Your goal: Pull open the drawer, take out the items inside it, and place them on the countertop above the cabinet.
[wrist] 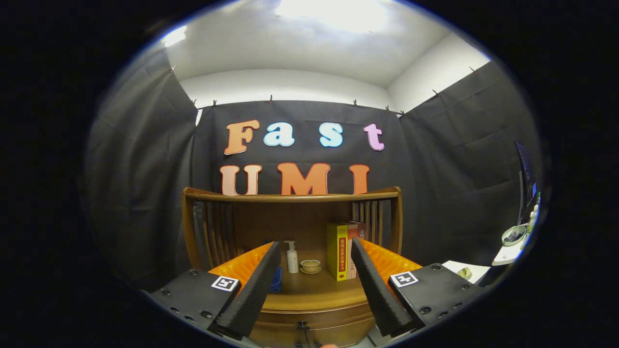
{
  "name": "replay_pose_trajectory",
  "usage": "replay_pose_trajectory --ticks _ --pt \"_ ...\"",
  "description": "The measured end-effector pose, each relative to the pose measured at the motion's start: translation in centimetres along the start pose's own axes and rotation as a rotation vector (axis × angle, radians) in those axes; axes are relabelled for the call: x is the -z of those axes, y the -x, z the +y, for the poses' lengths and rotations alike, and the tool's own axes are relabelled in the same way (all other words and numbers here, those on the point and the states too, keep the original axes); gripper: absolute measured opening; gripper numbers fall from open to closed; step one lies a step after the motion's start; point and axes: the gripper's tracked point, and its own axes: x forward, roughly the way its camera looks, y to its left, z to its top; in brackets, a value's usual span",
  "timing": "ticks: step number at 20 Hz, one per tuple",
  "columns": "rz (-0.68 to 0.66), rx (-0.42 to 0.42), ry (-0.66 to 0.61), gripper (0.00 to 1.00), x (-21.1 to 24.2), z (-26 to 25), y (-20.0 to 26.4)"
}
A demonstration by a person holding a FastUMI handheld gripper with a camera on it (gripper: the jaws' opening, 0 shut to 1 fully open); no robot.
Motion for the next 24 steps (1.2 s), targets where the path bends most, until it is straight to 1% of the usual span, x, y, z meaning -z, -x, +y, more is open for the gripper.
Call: replay_pose_trajectory --ticks 6,9,13,21,24 --pt "0.007 -0.010 -0.007 0.98 1.5 0.2 0.1" --pt "0.030 -0.023 -0.023 0.98 3.7 0.6 0.0" --pt "0.069 -0.023 -0.037 0.98 9.1 0.7 0.2" --pt "0.125 -0.034 0.038 0.98 21.6 2.3 1.0" --pt "0.175 -0.044 0.003 0.98 26.5 3.0 1.1"
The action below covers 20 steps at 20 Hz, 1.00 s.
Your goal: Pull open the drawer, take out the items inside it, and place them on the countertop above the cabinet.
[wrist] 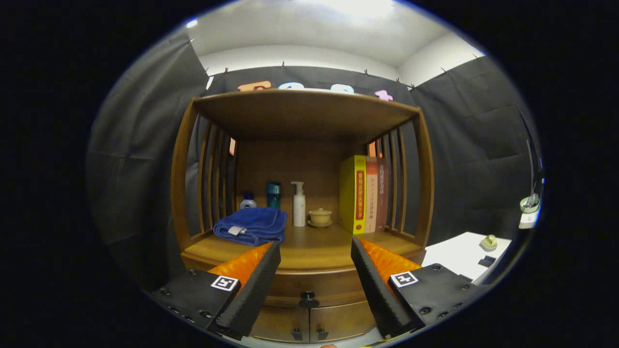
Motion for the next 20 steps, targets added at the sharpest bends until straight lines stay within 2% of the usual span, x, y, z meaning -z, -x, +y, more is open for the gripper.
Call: replay_pose_trajectory --ticks 4,7,13,17,20 --pt "0.044 0.047 0.000 0.99 5.3 -1.5 -1.4" --pt "0.118 0.036 0.004 0.99 9.9 -1.1 -2.4" --pt "0.243 0.023 0.032 0.99 16.0 -1.3 -4.2" --pt "0.286 0.031 0.023 0.87 17.9 -1.5 -4.8" --pt "0.298 0.009 0.013 0.69 18.3 -0.6 -5.5"
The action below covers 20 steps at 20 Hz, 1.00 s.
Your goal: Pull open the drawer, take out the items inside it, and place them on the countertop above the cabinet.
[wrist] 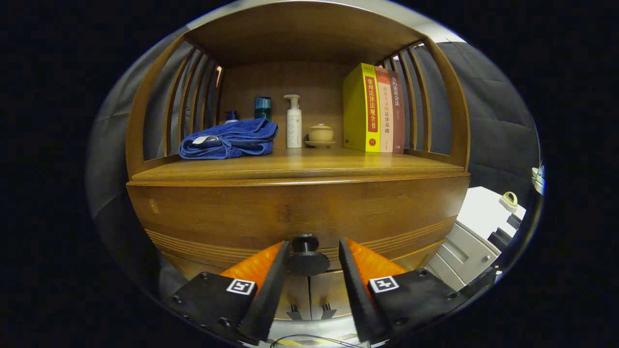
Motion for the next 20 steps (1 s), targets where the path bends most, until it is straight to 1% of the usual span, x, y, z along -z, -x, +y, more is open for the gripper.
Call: replay_pose_trajectory --ticks 2,3,6,8,9,10,13,15,16,20 --pt "0.028 0.012 0.025 0.57 0.4 -0.1 -0.2" --pt "0.028 0.011 0.033 0.56 0.4 -0.1 -0.3" --pt "0.013 0.000 0.054 0.48 0.3 0.1 -0.3" --pt "0.018 0.002 0.054 0.44 0.4 0.0 -0.2" --pt "0.020 0.004 0.052 0.44 0.6 0.1 -0.1" --pt "0.018 0.004 0.050 0.40 0.5 0.1 0.0" --pt "0.017 0.002 0.044 0.40 0.6 0.2 0.1" --pt "0.015 0.001 0.042 0.40 0.6 0.0 1.3" --pt "0.015 0.000 0.040 0.40 0.7 -0.2 2.7" --pt "0.020 -0.003 0.029 0.40 0.9 -0.3 4.7"
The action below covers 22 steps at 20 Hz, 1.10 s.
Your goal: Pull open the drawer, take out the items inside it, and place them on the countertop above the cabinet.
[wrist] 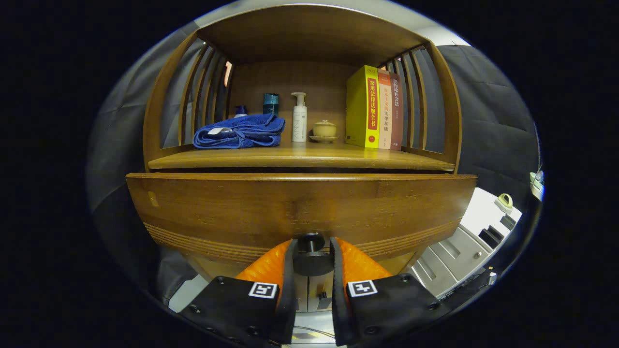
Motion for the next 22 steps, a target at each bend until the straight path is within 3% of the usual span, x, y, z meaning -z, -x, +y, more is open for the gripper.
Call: replay_pose_trajectory --ticks 16,18,22 --pt "0.068 -0.004 -0.026 0.39 1.9 -0.5 6.4" --pt "0.075 0.000 -0.025 0.34 2.0 -0.5 7.1" --pt "0.087 0.000 -0.026 0.34 2.3 -0.5 7.9"
